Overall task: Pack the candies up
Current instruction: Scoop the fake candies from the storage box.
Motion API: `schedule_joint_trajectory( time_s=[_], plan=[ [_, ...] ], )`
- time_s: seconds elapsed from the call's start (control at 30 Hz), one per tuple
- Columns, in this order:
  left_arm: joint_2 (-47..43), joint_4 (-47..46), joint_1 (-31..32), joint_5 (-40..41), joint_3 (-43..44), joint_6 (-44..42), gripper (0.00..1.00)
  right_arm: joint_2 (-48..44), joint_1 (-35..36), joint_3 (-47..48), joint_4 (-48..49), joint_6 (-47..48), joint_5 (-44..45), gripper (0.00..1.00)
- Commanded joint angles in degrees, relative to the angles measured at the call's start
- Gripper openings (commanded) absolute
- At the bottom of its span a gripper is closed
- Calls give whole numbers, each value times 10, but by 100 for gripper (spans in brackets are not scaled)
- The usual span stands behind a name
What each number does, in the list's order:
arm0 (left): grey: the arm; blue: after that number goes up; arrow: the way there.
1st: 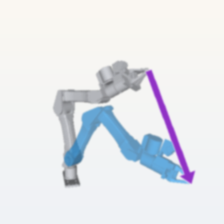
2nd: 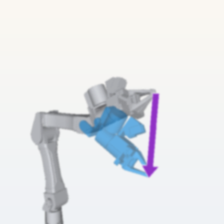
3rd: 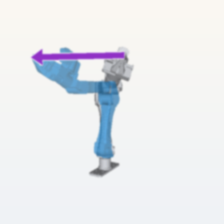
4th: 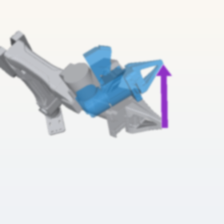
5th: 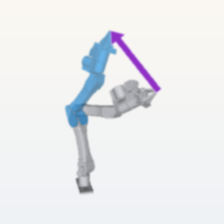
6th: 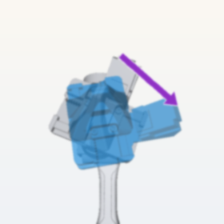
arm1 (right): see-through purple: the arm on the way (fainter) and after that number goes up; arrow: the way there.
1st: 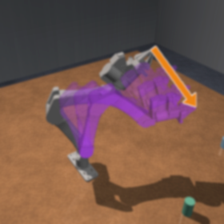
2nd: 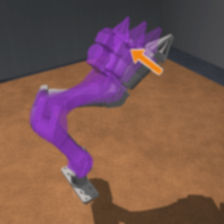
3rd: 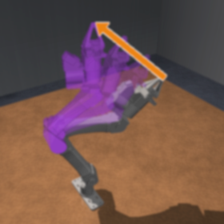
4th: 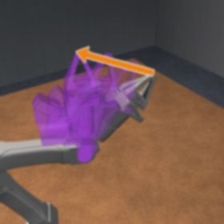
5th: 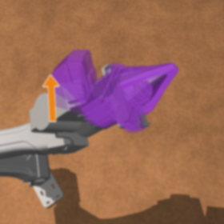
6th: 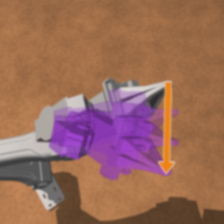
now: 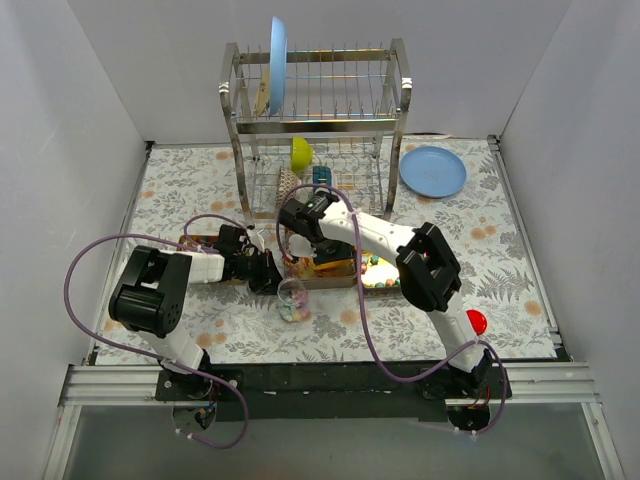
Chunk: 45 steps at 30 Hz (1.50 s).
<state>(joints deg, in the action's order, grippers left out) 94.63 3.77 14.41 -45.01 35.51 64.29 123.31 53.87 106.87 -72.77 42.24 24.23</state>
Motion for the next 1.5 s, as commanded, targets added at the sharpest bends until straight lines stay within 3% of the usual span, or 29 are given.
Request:
schedule_joint_trajectory(
  time_s=[0.0, 0.3, 0.53, 0.73, 1.07, 1.17, 1.47],
  plan=[
    [12, -34, 1, 11, 23, -1, 0, 33, 5, 67, -19, -36, -13, 1],
    [9, -34, 1, 3, 18, 3, 0, 96, 7, 141, -18, -39, -40, 1],
    [0, -34, 1, -1, 15, 3, 0, 120, -13, 156, -18, -44, -148, 1],
    [-19, -34, 1, -2, 7, 0, 0, 116, -44, 138, 3, -30, -228, 1],
    [-43, -5, 1, -17, 30, -19, 0, 55, -48, 65, 133, 7, -255, 1],
    [-48, 25, 1, -22, 48, -37, 0, 16, -51, 0, 183, 4, -265, 1],
    [-81, 106, -4, -27, 88, -89, 0, 2, -61, 1, 196, -25, -286, 1]
  ],
)
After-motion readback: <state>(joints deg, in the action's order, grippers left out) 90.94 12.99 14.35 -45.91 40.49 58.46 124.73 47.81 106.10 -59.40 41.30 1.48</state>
